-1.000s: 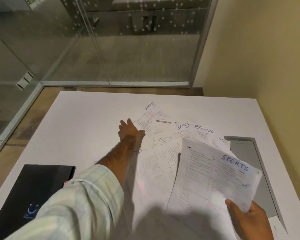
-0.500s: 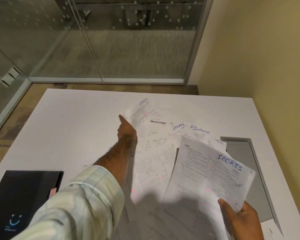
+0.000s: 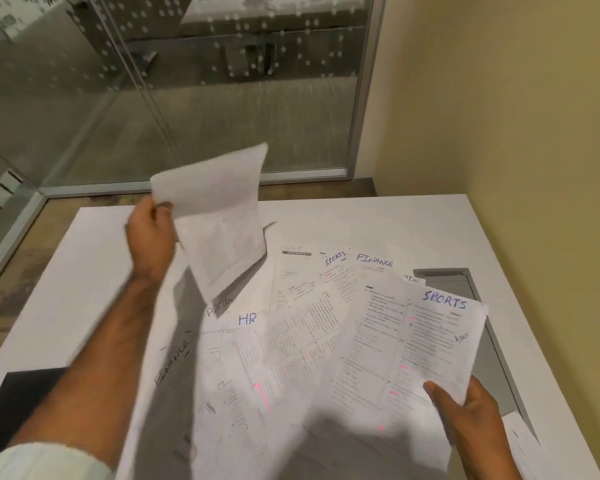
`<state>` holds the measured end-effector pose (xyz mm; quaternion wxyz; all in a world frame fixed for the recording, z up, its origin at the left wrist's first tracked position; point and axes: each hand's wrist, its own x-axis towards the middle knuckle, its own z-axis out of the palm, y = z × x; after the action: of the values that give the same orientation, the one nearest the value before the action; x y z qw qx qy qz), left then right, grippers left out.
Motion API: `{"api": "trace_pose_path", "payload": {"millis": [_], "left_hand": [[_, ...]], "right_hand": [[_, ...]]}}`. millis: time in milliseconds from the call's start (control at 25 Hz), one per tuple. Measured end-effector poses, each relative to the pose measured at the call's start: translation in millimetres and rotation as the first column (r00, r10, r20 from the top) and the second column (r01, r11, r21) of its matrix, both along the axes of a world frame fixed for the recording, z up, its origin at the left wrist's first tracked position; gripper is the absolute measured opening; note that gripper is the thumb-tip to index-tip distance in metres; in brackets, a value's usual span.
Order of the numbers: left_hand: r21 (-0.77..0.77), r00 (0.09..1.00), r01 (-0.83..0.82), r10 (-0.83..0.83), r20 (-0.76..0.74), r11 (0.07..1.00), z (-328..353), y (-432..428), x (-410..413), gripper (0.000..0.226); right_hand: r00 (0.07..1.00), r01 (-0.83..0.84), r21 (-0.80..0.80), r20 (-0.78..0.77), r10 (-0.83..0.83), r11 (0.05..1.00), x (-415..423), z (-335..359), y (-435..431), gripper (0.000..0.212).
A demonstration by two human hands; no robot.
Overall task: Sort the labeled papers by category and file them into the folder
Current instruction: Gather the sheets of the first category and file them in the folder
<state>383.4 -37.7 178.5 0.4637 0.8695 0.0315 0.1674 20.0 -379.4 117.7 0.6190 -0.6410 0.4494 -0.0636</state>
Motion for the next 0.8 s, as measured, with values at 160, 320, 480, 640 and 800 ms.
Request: {"api": "trace_pose_path", "payload": {"millis": [160,320,480,640,800], "left_hand": [[-0.23,0.952,0.164,-0.215,-0.219,0.959,63,18,-33,0.021],[-0.336,0.757,0.379,-0.498,-0.423,0.862,30,-29,-93,0.013],[-0.382,0.621,0.44,-0.582,-0.524,0.813,-32,-67,-156,0.021],[-0.602,0.573,0.296,-0.642,-0.509,0.742,-53,-92,-207,0.018],[-0.733,0.574,0.141,-0.658,-0.486,0.665,-69,-114,-235,0.021]], "right_hand": [[0.998,0.022,0.074,0.06,-0.027,0.997,1,5,-5,0.024],[0.99,-0.018,0.233,0.141,-0.015,0.972,7,9,0,0.028],[0.98,-0.091,0.442,0.198,0.002,0.892,9,13,11,0.036],[0.969,-0.154,0.556,0.247,0.014,0.817,-1,14,13,0.044],[0.984,-0.077,0.606,0.173,-0.037,0.792,-9,17,18,0.038]]}}
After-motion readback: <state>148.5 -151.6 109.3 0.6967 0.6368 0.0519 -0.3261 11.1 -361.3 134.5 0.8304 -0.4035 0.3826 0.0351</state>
